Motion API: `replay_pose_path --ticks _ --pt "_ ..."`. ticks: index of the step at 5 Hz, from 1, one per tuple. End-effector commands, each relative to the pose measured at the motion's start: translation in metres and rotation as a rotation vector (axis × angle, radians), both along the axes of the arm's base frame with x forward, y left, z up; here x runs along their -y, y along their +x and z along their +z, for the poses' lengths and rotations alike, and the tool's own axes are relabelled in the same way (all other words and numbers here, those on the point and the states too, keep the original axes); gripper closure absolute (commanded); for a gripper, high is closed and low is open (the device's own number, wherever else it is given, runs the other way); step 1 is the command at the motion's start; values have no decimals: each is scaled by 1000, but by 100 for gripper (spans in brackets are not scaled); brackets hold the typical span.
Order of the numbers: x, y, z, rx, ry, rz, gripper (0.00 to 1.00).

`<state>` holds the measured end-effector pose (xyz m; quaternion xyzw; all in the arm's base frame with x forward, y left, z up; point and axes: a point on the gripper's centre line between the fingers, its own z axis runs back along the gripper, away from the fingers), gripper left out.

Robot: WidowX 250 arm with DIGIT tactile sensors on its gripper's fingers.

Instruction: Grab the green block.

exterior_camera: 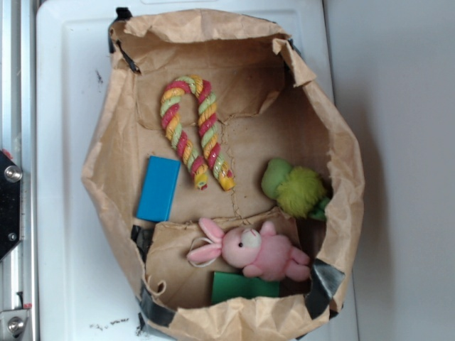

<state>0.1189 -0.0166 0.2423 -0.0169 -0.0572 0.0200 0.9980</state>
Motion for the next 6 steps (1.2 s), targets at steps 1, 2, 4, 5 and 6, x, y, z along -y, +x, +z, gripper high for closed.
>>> replay_pose_path --ticks 1,2,4,5,6 --pt "0 0 0 0 0 0 0" --pt "22 25 0 31 -31 90 0" --pt "20 78 -15 68 -21 185 0" --pt "0 95 -29 75 -25 219 0" --pt "-11 104 -37 78 -33 234 0"
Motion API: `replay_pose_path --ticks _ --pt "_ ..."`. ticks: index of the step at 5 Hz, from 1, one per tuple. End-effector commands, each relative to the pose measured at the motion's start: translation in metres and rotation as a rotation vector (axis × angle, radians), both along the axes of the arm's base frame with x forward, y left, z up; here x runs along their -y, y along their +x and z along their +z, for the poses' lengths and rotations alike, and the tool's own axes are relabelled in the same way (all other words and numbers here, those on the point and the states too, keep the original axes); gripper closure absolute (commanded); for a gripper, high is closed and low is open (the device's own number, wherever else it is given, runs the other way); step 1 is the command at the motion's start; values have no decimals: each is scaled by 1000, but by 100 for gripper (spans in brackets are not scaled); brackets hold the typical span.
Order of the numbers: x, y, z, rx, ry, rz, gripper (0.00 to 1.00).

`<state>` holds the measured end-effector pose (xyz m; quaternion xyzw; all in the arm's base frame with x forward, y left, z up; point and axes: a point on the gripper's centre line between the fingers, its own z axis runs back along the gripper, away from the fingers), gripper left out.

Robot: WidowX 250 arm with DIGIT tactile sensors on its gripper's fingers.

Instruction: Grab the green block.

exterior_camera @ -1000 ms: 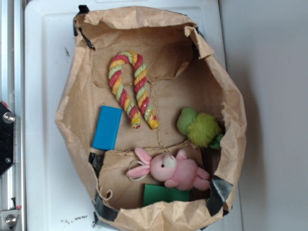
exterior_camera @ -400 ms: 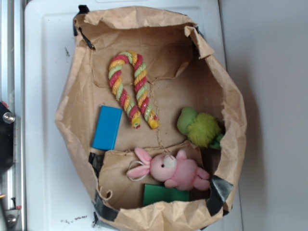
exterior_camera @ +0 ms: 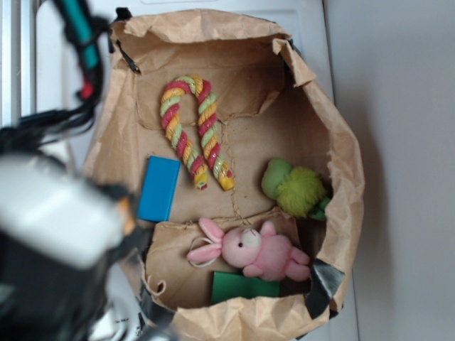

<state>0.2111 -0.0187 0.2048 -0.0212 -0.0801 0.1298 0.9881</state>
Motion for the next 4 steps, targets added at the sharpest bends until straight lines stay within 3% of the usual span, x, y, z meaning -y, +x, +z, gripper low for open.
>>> replay_pose_path --ticks 1,3,4 --pt "-23 26 -8 38 -15 -34 0" --pt "-22 56 -25 38 -20 -82 0" --pt "-8 72 -31 75 2 -124 0"
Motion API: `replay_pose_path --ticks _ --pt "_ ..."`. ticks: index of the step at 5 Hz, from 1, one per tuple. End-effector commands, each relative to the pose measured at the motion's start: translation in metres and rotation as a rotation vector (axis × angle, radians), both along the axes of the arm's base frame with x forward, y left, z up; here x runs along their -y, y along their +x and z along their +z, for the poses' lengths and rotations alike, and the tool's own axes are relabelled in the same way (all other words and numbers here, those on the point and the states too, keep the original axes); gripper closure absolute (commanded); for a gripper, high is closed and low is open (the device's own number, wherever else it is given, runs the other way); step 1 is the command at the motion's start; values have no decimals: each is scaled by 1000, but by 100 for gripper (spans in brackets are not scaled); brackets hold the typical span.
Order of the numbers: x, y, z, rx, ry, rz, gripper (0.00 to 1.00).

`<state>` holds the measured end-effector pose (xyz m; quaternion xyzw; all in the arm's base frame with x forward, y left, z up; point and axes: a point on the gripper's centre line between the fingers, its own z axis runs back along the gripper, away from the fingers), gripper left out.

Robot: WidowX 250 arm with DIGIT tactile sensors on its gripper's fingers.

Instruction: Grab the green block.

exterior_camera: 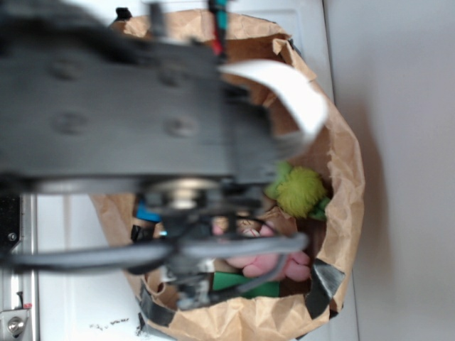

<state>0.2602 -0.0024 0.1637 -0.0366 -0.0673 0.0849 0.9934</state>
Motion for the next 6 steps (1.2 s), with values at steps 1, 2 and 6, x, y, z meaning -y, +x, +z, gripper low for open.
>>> replay_pose_path --ticks 1,2,6 --pt "19 33 -2 118 68 -119 0" --pt "24 37 -23 115 90 -171 0" --pt "65 18 -57 84 -11 -162 0"
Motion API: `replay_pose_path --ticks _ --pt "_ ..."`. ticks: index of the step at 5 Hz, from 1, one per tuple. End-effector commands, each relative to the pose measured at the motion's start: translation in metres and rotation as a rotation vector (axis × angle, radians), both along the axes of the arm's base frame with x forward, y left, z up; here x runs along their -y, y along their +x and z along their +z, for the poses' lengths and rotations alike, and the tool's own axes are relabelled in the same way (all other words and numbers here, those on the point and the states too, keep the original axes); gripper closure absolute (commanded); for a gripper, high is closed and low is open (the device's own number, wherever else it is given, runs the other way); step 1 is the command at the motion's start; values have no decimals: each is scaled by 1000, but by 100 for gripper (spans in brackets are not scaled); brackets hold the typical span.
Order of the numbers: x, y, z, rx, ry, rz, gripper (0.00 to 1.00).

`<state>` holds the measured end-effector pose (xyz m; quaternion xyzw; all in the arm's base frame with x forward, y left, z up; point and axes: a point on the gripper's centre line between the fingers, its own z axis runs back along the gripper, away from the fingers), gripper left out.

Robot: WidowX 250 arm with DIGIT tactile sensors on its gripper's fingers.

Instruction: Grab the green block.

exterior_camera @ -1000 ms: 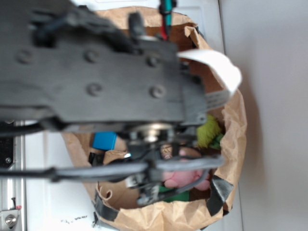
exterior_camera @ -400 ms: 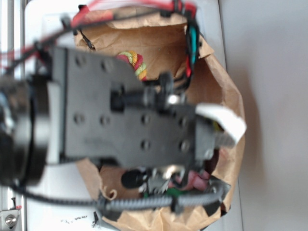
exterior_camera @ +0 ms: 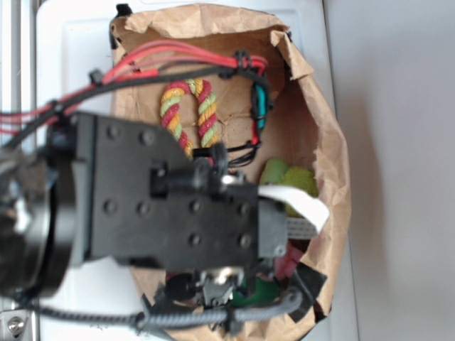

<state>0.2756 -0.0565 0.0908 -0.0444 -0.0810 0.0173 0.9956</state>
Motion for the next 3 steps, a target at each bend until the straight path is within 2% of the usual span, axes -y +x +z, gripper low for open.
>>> replay_pose_path --ticks 1,2,3 --pt "11 3 16 51 -10 -27 0" --pt "11 3 16 51 -10 -27 0" --pt "-3 -2 15 68 -60 -5 0"
